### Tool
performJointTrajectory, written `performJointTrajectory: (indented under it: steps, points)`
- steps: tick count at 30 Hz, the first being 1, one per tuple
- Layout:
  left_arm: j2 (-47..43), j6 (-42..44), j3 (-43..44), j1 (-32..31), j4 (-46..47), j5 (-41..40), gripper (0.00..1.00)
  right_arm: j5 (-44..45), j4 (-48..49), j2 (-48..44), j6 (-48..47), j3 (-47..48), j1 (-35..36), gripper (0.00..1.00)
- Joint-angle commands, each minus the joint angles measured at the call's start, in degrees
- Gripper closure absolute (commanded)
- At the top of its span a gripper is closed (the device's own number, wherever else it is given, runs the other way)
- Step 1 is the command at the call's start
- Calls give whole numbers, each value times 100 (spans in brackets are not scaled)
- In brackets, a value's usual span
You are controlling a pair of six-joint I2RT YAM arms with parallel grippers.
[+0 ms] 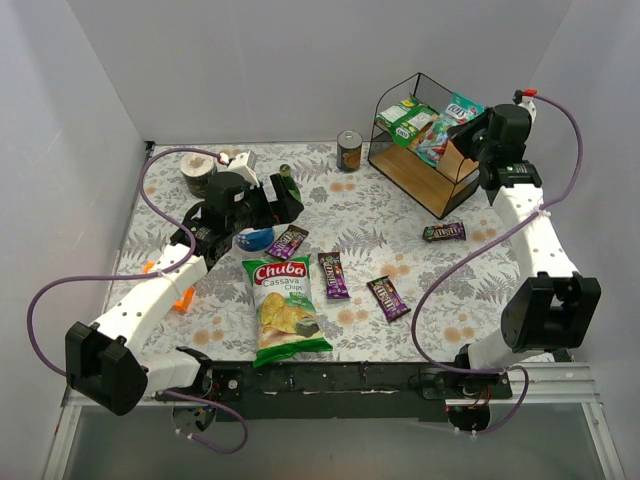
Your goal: Place and organize the candy bags onto the shelf
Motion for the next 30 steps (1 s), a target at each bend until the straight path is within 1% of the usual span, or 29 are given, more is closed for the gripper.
performJointTrajectory:
  steps: [1, 3, 5, 7, 12, 16, 22, 27, 30]
  points:
    - [-48, 59, 41, 16, 21, 59, 2, -626, 499, 495, 178, 750, -393, 99]
    - [-21, 41, 50, 16, 21, 77, 2, -864, 367, 812, 284, 935, -527, 99]
    - [-4, 33, 59, 16, 30, 94, 2, -865, -45, 1066, 319, 1216, -571, 99]
    - [5, 15, 50, 16, 21, 77, 2, -777, -353, 1155, 372, 1323, -580, 99]
    - [5, 32, 41, 16, 21, 68, 2, -768, -618, 1393, 319, 1375, -641, 99]
    - [14, 33, 33, 16, 21, 59, 2, -804, -1091, 1604, 231, 1612, -703, 99]
    - [84, 24, 77, 16, 21, 103, 2, -417, -1198, 1551, 144, 1622, -747, 99]
    - [128, 24, 85, 16, 12, 112, 2, -346, -1224, 1630, 91, 1744, -861, 99]
    - [128, 24, 94, 16, 12, 138, 2, -417, -1417, 1858, 21, 2042, -931, 95]
